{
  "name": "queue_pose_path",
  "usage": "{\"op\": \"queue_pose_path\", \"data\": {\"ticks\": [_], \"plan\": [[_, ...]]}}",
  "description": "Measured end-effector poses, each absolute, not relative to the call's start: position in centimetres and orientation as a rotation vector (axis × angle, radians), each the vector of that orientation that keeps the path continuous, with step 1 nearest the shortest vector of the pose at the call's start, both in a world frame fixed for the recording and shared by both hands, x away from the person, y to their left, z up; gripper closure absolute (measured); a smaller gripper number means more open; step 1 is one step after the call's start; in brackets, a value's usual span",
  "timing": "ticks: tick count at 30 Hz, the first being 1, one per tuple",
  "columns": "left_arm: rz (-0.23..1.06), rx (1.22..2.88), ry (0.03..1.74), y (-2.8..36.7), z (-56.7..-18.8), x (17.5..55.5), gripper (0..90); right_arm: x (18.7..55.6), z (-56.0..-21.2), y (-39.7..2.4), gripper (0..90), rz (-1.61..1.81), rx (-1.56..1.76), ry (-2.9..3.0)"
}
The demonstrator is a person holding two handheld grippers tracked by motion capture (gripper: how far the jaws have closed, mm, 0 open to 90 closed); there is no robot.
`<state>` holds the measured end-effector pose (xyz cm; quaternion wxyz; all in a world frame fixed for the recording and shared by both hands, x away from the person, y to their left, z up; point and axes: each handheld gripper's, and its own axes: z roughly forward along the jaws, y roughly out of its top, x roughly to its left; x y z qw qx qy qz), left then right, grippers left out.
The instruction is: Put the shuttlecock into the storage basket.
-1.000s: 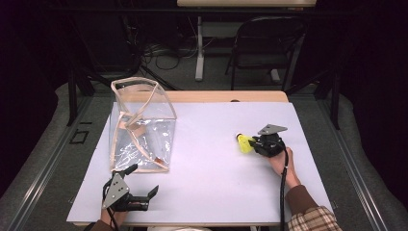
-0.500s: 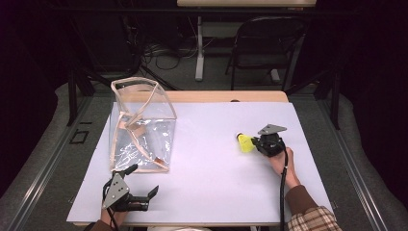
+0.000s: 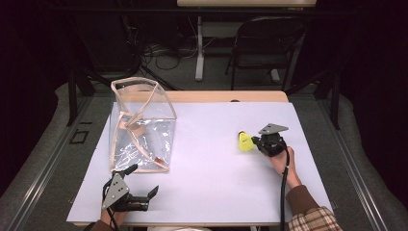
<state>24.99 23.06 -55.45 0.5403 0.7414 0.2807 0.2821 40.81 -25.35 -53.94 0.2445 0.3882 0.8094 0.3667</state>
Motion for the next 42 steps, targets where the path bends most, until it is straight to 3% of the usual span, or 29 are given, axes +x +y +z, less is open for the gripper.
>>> {"op": "queue_pose_path", "data": {"ticks": [42], "plan": [[0.667,1.761,0.671,23.1,-55.4,25.0,0.0,40.2,-51.1,-24.8,90.0,1.061,0.989,2.235]]}}
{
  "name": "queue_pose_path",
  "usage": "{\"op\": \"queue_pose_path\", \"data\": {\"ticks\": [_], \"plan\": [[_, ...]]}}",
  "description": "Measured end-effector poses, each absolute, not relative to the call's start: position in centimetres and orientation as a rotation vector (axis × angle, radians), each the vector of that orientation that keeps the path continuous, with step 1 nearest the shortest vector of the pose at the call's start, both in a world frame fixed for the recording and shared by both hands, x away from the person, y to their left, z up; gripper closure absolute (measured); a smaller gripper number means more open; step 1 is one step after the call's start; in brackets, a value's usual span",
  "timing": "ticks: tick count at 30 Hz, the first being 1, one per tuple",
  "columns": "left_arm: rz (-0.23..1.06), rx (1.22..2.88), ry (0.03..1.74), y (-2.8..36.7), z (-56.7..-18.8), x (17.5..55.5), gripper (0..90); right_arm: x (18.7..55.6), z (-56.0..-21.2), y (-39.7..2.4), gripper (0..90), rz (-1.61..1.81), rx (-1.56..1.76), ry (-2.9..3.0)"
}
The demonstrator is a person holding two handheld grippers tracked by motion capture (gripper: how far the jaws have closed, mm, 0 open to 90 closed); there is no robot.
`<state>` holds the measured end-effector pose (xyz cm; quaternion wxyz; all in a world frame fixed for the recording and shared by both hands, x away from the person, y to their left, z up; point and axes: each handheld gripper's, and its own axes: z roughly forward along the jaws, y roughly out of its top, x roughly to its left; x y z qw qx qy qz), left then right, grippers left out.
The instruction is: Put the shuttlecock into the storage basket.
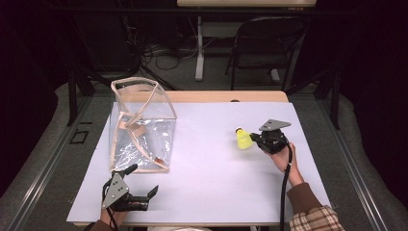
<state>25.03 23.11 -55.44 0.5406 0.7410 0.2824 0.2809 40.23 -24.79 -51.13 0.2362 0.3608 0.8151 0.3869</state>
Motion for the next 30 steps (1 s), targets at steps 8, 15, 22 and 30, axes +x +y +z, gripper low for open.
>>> {"op": "queue_pose_path", "data": {"ticks": [8,15,22,30], "plan": [[0.669,1.761,0.671,23.1,-55.4,25.0,0.0,40.3,-50.0,-24.8,90.0,1.068,0.989,2.222],[0.669,1.762,0.673,23.1,-55.4,25.0,0.0,40.4,-49.1,-24.8,90.0,1.069,0.986,2.215],[0.669,1.761,0.672,23.1,-55.4,25.0,0.0,40.5,-48.2,-24.7,90.0,1.068,0.975,2.205],[0.668,1.761,0.672,23.1,-55.4,25.0,0.0,40.6,-47.2,-24.4,90.0,1.071,0.965,2.195]]}}
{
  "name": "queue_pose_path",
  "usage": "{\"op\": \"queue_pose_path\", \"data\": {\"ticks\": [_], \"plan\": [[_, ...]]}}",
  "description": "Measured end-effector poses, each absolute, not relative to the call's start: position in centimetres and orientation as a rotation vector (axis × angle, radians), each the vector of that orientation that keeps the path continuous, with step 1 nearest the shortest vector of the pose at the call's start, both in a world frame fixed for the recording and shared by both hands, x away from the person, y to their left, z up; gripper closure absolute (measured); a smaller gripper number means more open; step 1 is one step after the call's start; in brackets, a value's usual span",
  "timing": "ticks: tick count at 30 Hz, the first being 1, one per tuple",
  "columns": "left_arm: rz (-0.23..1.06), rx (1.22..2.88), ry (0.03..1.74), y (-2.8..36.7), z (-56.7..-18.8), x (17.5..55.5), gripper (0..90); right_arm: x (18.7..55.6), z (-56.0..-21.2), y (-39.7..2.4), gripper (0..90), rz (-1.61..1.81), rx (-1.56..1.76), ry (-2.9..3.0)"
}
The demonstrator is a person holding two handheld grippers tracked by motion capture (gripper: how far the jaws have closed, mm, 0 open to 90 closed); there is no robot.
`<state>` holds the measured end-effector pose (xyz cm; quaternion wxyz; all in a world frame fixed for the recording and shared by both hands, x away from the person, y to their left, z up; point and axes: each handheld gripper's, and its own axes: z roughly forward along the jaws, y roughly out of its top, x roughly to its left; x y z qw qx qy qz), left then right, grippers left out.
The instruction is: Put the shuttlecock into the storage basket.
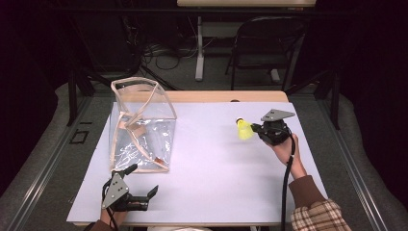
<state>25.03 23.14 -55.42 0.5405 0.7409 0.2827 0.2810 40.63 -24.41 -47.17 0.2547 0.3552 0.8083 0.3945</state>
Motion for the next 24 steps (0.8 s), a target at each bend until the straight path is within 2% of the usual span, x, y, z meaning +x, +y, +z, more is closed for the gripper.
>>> {"op": "queue_pose_path", "data": {"ticks": [24], "plan": [[0.668,1.760,0.671,23.1,-55.4,25.0,0.0,41.4,-45.0,-22.8,90.0,1.104,0.919,2.184]]}}
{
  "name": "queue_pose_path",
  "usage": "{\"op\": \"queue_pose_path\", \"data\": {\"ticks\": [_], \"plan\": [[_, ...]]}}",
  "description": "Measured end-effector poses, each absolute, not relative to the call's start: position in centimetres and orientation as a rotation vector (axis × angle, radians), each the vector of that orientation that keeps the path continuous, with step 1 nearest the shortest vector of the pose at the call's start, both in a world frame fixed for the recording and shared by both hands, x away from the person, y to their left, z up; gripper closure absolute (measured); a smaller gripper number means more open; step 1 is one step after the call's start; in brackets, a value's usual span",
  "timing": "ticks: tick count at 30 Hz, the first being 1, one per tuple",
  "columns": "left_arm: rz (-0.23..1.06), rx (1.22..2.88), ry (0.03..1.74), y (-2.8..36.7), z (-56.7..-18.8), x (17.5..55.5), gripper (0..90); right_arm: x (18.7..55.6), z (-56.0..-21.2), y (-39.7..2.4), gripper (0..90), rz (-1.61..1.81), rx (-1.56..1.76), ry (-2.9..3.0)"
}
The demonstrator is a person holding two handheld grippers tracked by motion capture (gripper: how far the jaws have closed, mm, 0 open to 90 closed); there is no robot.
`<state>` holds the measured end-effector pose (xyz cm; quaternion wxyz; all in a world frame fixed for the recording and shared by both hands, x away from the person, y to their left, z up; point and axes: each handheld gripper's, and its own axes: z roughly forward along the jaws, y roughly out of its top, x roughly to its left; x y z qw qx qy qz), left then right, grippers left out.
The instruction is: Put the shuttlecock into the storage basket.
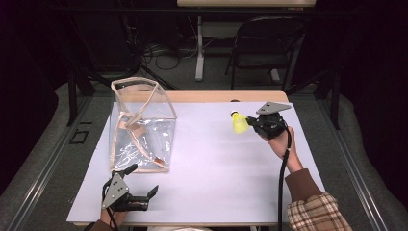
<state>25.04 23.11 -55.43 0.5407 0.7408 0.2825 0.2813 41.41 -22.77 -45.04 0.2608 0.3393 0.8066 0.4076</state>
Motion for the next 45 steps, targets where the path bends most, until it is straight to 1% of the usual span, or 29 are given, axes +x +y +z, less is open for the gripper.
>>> {"op": "queue_pose_path", "data": {"ticks": [45], "plan": [[0.671,1.762,0.670,23.1,-55.4,25.0,0.0,43.2,-43.3,-18.5,90.0,1.166,0.851,2.199]]}}
